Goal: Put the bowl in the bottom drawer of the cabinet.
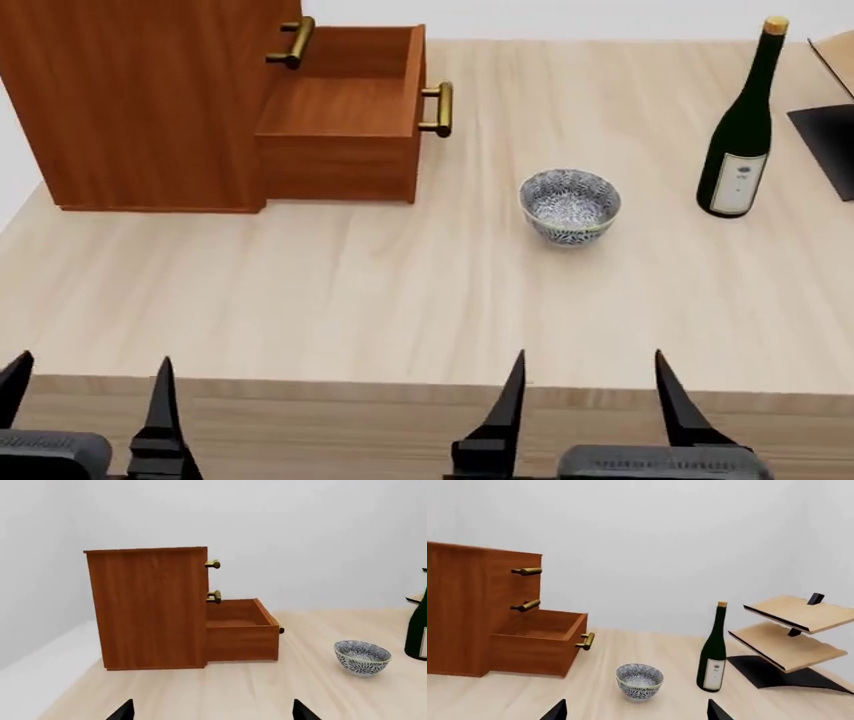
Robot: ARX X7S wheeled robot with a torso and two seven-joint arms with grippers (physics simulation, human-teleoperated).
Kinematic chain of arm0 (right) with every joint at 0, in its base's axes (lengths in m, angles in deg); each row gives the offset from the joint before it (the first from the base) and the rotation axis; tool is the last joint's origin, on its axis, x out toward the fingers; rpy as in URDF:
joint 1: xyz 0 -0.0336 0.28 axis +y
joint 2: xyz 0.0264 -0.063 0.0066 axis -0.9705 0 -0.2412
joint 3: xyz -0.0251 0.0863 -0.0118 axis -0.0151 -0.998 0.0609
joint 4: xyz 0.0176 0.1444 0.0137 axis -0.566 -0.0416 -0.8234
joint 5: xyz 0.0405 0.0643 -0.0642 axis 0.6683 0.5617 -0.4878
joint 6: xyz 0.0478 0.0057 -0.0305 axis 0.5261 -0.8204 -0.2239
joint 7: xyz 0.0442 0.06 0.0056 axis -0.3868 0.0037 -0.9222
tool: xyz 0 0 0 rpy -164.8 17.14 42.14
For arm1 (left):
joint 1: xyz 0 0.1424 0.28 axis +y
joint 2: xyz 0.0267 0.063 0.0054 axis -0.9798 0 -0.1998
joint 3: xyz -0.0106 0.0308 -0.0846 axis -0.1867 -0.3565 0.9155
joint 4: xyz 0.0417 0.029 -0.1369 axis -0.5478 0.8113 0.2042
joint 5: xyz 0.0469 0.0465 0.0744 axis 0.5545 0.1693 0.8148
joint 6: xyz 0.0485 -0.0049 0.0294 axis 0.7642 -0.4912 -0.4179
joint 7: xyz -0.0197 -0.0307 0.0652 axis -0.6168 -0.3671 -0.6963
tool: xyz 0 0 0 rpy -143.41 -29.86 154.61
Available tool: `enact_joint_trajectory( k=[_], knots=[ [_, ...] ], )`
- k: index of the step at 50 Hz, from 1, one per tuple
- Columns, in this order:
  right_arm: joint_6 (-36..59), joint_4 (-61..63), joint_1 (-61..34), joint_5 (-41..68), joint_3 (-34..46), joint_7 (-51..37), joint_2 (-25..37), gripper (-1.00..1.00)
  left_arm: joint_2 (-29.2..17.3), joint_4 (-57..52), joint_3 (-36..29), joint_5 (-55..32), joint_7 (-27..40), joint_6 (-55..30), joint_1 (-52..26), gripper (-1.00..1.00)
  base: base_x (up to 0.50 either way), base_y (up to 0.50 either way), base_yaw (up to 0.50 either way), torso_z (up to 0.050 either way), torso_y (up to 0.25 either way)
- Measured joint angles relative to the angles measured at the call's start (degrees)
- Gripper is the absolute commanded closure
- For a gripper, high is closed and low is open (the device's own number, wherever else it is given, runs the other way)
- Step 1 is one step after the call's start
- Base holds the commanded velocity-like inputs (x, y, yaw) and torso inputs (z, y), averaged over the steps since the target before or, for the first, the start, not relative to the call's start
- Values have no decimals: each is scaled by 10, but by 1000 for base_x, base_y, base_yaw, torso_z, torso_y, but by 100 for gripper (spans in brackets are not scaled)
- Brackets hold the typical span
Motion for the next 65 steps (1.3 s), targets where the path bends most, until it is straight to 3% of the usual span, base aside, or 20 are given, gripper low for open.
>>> enact_joint_trajectory(
  k=[29,42,65],
  knots=[
    [5,-4,-16,5,12,-7,13,-100,-12,-36,1,-12,17,-23,-8,-100,500,100,0,50,59],
    [3,-10,-16,6,15,-18,14,-100,-18,-46,3,-13,29,-20,7,-100,213,110,0,1,0],
    [8,-22,-22,12,23,-26,18,-100,-49,-136,16,-19,47,-12,115,-100,7,0,0,0,0]
  ],
)
